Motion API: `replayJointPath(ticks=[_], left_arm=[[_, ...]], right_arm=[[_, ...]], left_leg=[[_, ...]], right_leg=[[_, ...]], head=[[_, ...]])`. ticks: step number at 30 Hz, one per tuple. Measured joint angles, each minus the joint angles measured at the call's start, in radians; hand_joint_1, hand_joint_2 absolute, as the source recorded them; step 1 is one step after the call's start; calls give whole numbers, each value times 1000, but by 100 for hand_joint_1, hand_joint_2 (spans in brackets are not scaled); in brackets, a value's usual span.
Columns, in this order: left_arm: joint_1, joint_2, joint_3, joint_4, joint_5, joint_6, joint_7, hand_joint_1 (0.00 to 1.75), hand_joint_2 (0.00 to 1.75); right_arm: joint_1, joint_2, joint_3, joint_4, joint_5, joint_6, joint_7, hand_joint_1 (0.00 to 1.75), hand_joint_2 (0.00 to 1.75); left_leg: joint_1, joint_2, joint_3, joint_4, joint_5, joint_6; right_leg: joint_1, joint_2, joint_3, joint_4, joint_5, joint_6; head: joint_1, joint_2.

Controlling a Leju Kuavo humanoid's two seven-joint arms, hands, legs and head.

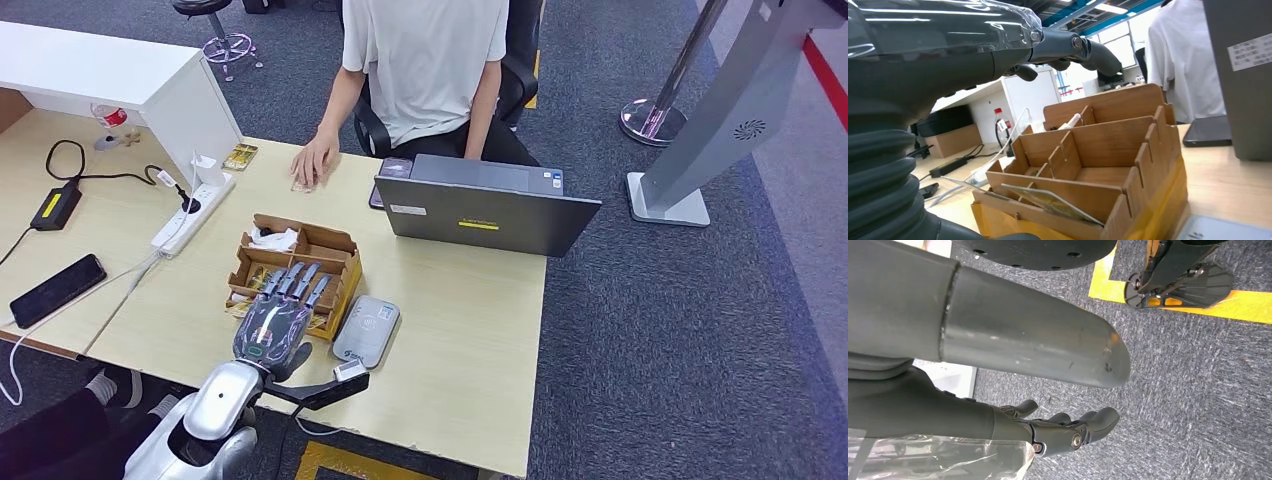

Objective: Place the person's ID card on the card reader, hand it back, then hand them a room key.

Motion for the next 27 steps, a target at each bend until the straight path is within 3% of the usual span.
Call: replayJointPath(ticks=[27], left_arm=[[-15,-59,71,82,-21,26,-14,0,175]], right_arm=[[0,0,1,0,23,8,0,0,0]], left_leg=[[0,0,0,0,0,0]], right_leg=[[0,0,0,0,0,0]], head=[[0,0]])
